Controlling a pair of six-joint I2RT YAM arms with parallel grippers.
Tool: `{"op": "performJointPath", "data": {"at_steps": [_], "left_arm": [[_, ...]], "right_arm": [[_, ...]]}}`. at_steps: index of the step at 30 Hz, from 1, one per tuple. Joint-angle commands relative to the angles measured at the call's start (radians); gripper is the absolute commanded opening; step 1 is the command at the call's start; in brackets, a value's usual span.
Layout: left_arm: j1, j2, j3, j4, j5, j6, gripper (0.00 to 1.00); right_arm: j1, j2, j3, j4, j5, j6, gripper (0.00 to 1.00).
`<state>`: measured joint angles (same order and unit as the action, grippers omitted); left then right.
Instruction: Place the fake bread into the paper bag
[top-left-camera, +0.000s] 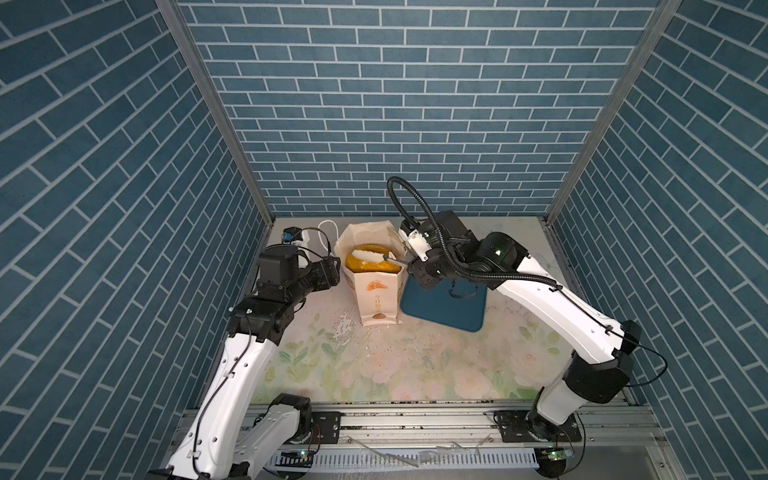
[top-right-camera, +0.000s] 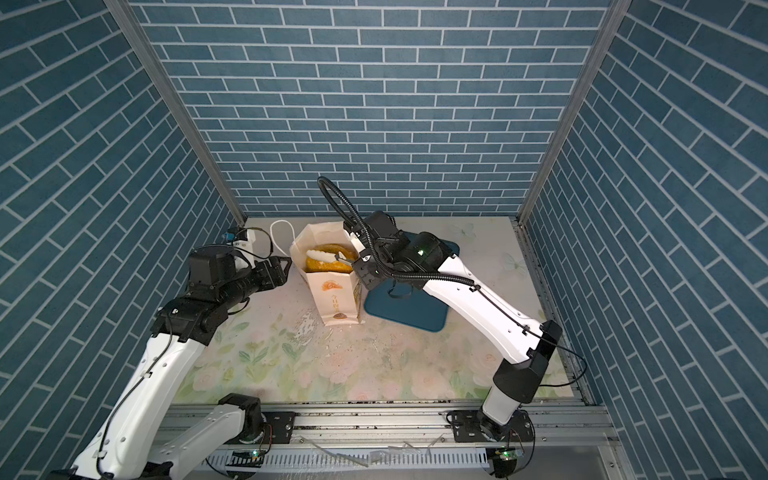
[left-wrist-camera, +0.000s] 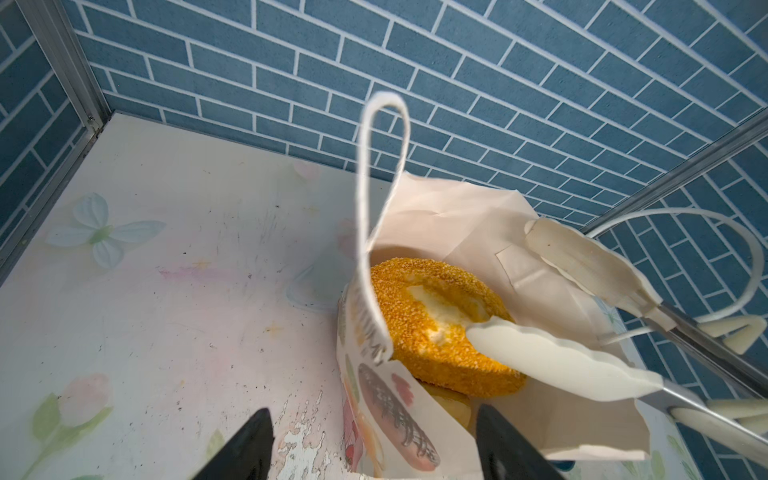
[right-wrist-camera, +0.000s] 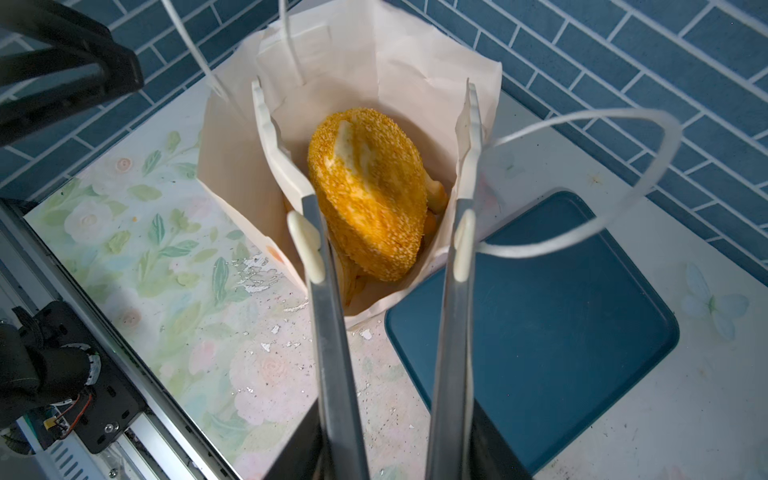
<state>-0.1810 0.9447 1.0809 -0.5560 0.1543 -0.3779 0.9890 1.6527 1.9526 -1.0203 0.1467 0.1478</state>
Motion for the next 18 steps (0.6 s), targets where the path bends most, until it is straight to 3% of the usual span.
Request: {"op": "performJointPath", "data": {"at_steps": [1, 10, 18], "left_arm": [[0.005, -0.017, -0.007, -0.007, -0.008, 0.006, 0.78], [0.005, -0.033, 0.03, -0.051, -0.055, 0.045, 0.78], [0.006, -0.094, 0.058, -0.1, -0.147, 0.095, 0.78]], "right_arm": [[0.01, -0.038, 0.037, 0.013, 0.028, -0.027, 0.48], [0.013, -0.079, 0.098, 0.048, 0.072, -0.062, 0.45], [0.005, -0.097, 0.173, 0.003, 0.273, -0.102, 0.43]]}}
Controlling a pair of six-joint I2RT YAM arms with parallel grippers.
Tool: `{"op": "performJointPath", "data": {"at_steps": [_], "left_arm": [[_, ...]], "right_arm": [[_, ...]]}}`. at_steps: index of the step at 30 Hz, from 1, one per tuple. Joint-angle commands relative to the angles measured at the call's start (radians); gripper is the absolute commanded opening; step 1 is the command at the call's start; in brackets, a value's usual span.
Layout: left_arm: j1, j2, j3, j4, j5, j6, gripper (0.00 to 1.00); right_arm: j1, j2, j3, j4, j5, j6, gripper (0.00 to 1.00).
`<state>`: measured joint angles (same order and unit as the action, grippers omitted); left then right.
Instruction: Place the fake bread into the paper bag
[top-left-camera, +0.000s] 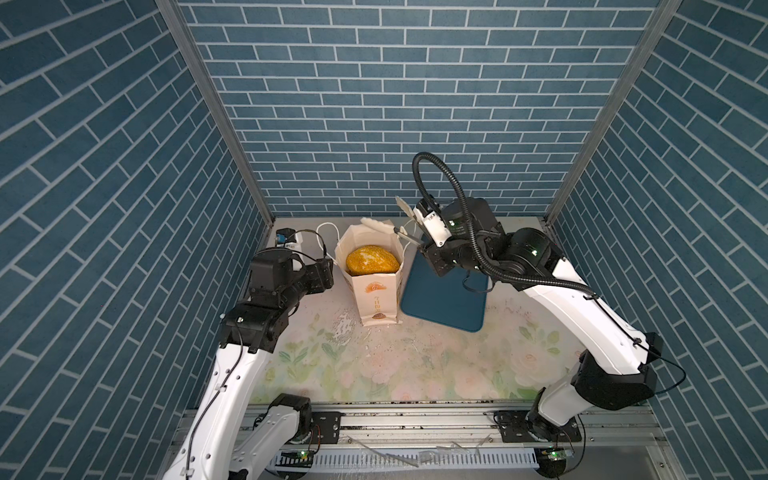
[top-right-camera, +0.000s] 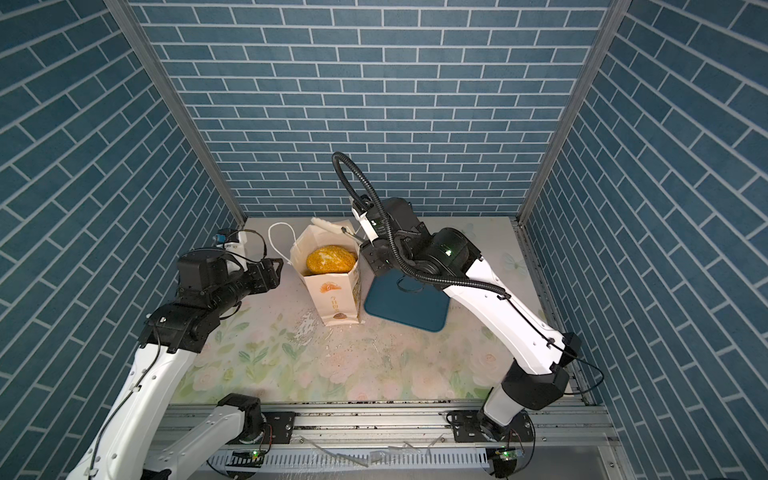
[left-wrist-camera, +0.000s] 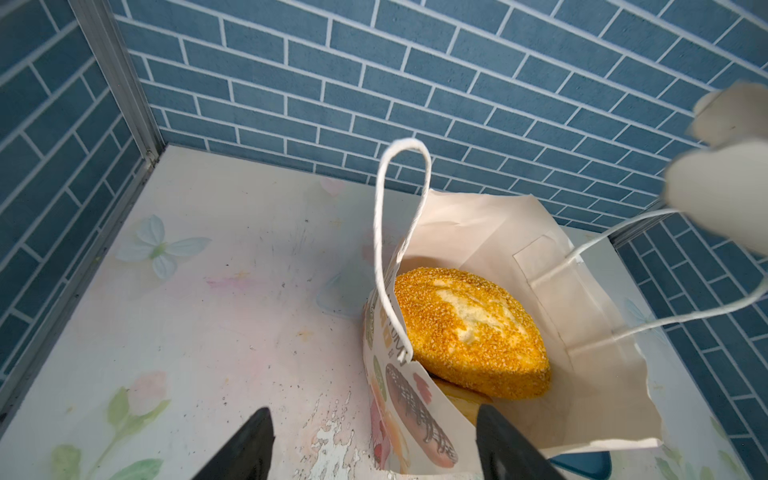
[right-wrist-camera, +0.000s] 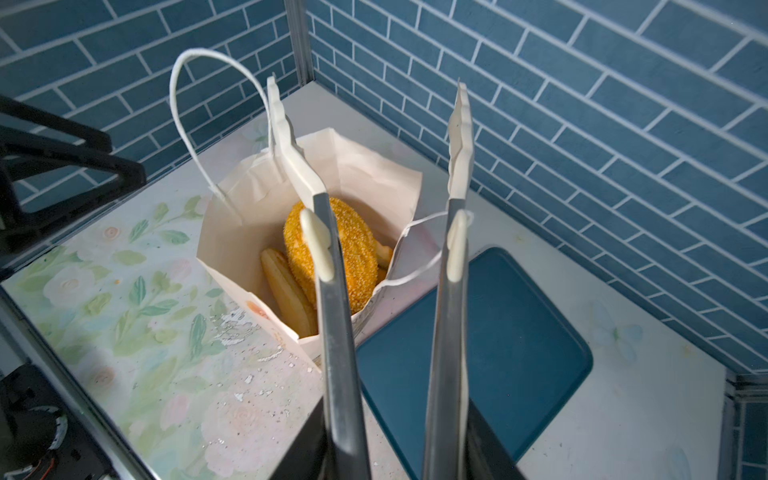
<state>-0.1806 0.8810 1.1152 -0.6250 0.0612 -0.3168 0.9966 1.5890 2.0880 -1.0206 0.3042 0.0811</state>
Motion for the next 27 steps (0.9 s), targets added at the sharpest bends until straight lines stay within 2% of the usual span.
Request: {"op": "performJointPath", "data": {"at_steps": [1, 5, 10, 14, 17, 23, 27], "left_arm": [[0.006, -0.038, 0.022, -0.039, -0.067, 0.038, 0.78], [0.014, -0.063, 0.018, -0.078, -0.114, 0.056, 0.79], [0.035, -0.076, 0.02, -0.118, -0.13, 0.056, 0.8], [0.074, -0.081, 0.015, -0.136, -0.143, 0.071, 0.8], [0.111, -0.07, 0.014, -0.156, -0.132, 0.083, 0.8], [0.183, -0.079, -0.045, -0.13, -0.072, 0.069, 0.81], [0.196, -0.063, -0.076, -0.116, -0.046, 0.058, 0.81]], "right_arm": [[-0.006, -0.037, 0.038, 0.001, 0.134, -0.04, 0.43], [-0.067, -0.076, 0.012, -0.014, 0.16, -0.029, 0.43], [-0.213, -0.148, -0.08, -0.01, 0.109, 0.014, 0.42], [-0.335, -0.212, -0.187, 0.022, 0.089, 0.003, 0.42], [-0.434, -0.239, -0.257, 0.027, 0.078, 0.002, 0.42], [-0.65, -0.298, -0.443, 0.09, -0.031, 0.019, 0.41], [-0.763, -0.29, -0.598, 0.138, -0.032, 0.005, 0.42]]}}
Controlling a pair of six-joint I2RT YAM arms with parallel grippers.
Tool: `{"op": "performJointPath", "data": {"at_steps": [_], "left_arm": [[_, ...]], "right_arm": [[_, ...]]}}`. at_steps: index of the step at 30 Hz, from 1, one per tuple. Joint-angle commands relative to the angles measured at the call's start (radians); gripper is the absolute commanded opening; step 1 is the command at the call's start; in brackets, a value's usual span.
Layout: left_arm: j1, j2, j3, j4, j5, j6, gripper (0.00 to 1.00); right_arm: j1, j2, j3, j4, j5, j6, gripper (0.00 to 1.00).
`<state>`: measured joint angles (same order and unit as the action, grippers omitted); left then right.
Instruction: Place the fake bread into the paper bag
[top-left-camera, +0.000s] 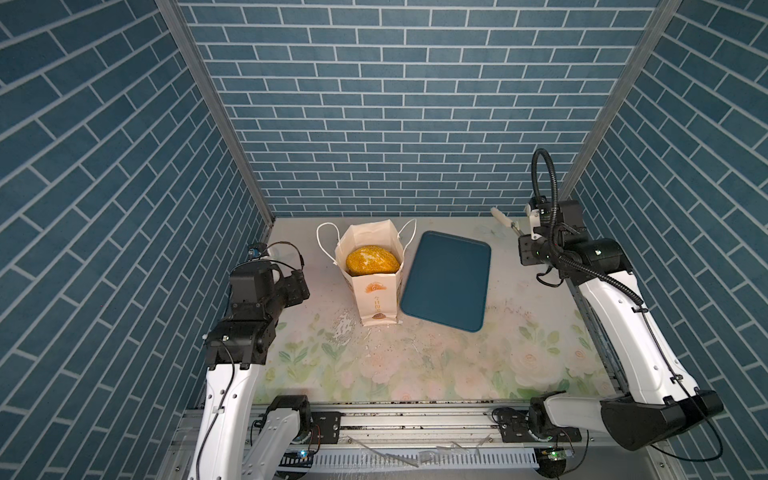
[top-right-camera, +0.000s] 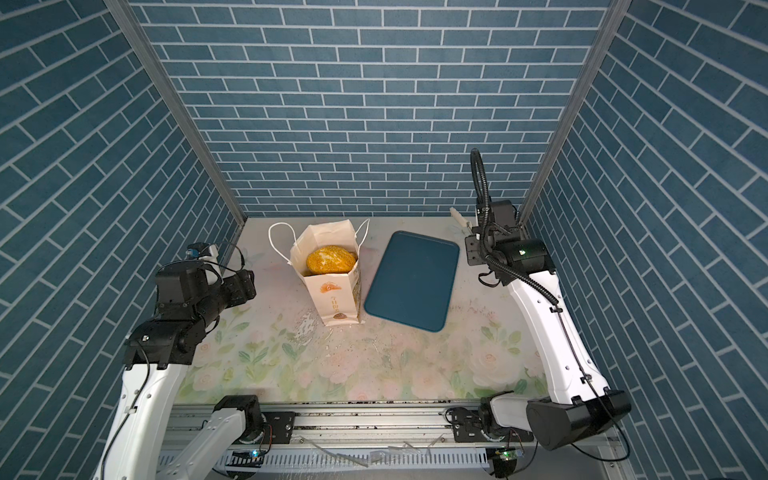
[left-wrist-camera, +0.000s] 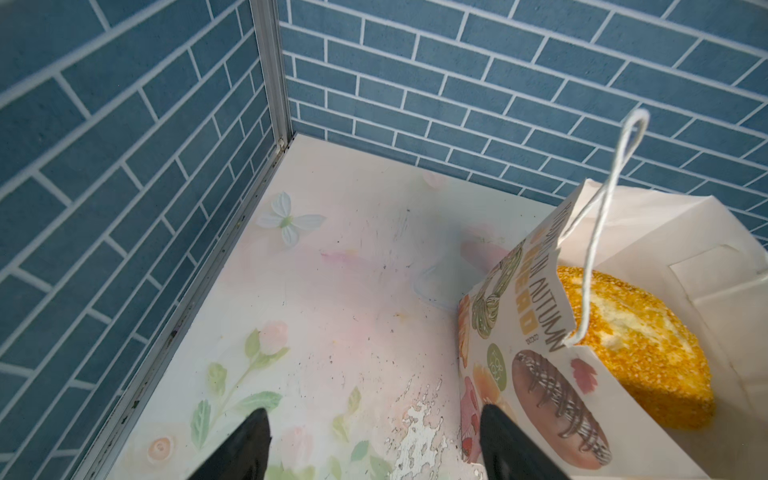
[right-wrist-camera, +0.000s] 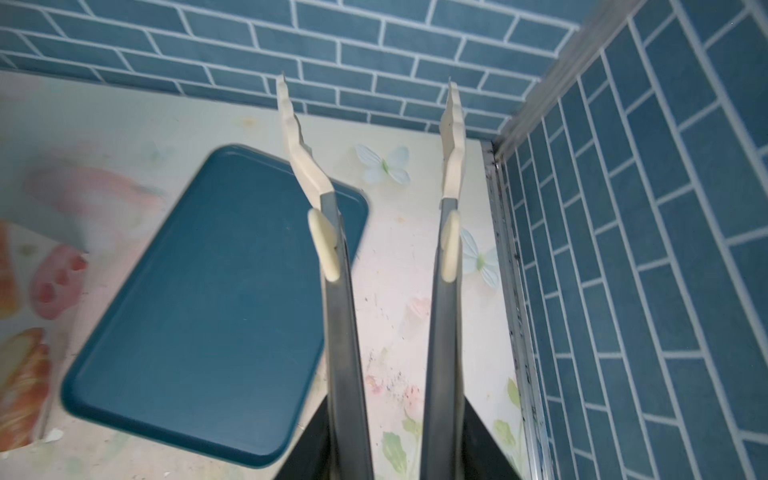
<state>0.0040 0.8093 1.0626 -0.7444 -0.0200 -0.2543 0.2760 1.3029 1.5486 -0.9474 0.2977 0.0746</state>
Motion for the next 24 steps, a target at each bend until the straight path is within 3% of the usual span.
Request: {"op": "performJointPath", "data": {"at_steps": [1, 9, 24], "left_arm": [[0.011, 0.016, -0.026, 0.004, 0.05, -0.01, 0.81], [0.011, 0.01, -0.079, 0.024, 0.069, -0.023, 0.81], [0.011, 0.023, -0.105, 0.051, 0.104, -0.033, 0.81]], "right_arm": [[-0.066, 0.01, -0.089, 0.064, -0.018, 0.013, 0.42], [-0.175, 0.057, -0.332, 0.19, -0.061, 0.043, 0.42], [-0.192, 0.169, -0.567, 0.308, -0.084, 0.122, 0.44]]}}
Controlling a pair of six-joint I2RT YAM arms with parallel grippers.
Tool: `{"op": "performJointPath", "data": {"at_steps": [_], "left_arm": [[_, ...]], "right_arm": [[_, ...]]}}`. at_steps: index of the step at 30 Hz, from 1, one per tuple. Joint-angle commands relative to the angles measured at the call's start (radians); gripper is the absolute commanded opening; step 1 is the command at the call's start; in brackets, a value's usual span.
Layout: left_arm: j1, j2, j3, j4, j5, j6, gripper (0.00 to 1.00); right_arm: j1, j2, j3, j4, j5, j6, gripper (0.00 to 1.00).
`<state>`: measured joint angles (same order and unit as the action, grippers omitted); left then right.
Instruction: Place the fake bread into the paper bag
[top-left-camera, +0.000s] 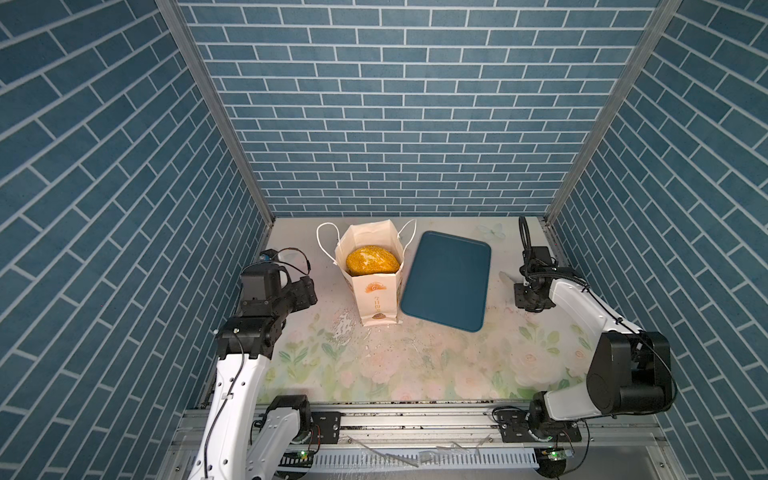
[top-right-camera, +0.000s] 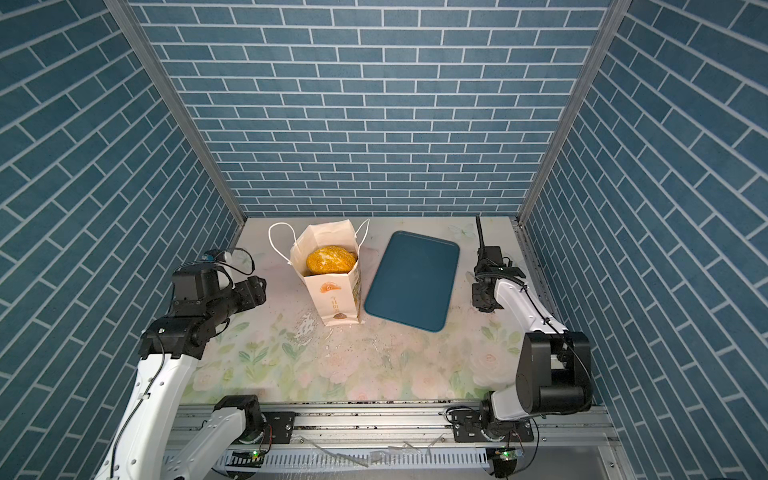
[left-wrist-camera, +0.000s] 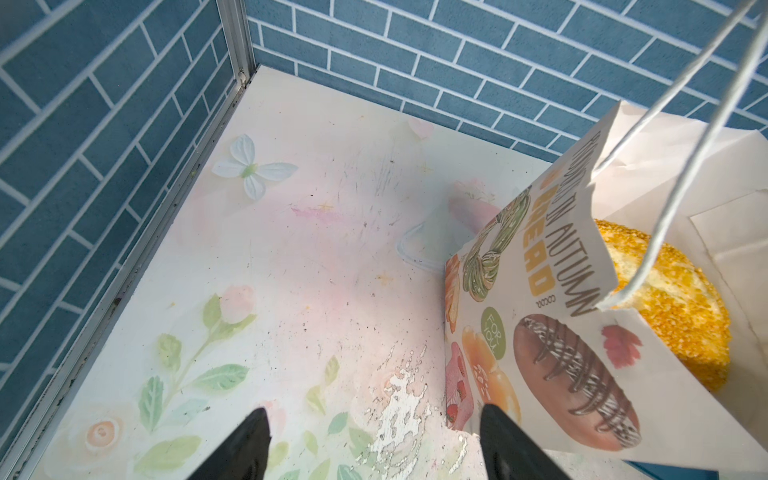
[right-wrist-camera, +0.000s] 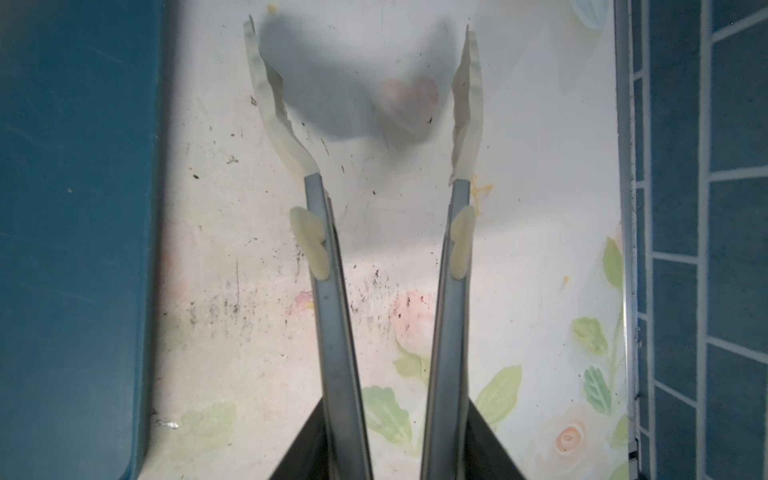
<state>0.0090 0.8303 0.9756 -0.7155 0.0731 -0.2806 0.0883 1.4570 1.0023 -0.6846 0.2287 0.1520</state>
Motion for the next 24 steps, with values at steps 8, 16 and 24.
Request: {"op": "performJointPath", "data": {"at_steps": [8, 16, 24], "left_arm": [[0.006, 0.016, -0.01, 0.028, 0.019, -0.003, 0.81], [0.006, 0.004, -0.025, 0.038, 0.021, -0.008, 0.81], [0.008, 0.018, -0.025, 0.046, 0.019, 0.008, 0.81]], "right_arm": [[-0.01, 0.051, -0.071, 0.066, -0.081, 0.101, 0.45], [-0.012, 0.117, -0.087, 0.063, -0.127, 0.13, 0.45], [-0.015, 0.096, -0.104, 0.076, -0.117, 0.134, 0.49]]}}
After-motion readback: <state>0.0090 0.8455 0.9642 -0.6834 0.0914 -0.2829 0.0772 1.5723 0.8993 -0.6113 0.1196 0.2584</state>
